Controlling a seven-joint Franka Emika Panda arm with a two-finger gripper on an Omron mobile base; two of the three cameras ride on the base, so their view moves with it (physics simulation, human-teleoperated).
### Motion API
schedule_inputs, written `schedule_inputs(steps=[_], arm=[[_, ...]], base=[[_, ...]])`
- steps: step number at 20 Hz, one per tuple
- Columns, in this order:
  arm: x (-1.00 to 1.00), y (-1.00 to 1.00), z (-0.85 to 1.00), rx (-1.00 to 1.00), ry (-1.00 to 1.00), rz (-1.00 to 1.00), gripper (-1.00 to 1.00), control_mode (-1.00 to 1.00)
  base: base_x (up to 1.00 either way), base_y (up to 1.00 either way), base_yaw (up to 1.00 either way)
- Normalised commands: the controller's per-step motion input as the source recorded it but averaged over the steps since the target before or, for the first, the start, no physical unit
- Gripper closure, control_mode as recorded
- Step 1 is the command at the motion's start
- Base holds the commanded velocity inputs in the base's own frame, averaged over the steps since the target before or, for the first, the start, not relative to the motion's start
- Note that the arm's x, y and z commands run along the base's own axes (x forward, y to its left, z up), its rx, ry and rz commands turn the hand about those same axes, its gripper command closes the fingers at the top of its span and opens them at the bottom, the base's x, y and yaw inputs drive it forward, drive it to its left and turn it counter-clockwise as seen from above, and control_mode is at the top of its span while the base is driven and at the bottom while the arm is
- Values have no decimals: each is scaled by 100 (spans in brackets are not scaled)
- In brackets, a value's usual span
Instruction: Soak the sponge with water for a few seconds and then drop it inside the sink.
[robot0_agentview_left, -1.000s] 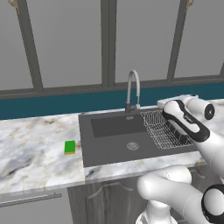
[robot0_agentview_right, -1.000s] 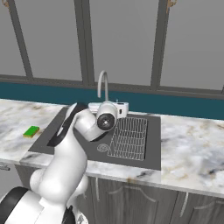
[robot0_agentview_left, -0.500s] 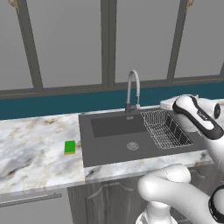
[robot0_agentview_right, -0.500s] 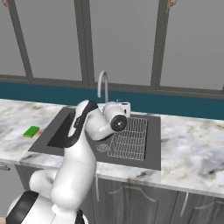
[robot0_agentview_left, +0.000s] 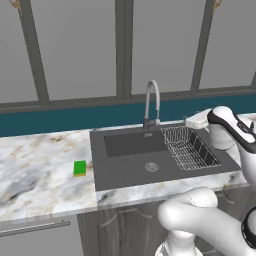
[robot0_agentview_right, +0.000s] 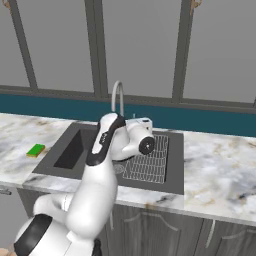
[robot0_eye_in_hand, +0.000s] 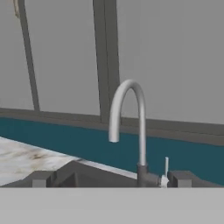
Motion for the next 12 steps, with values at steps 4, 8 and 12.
schedule_inputs(steps=[4,8,12], arm=[[16,0,-8,1,-4,8,-100,-100],[20,0,-1,0,-1,7,-100,-100],[29,0,0,0,0,4,-100,-100]], base=[[0,0,0],[0,0,0],[0,0,0]])
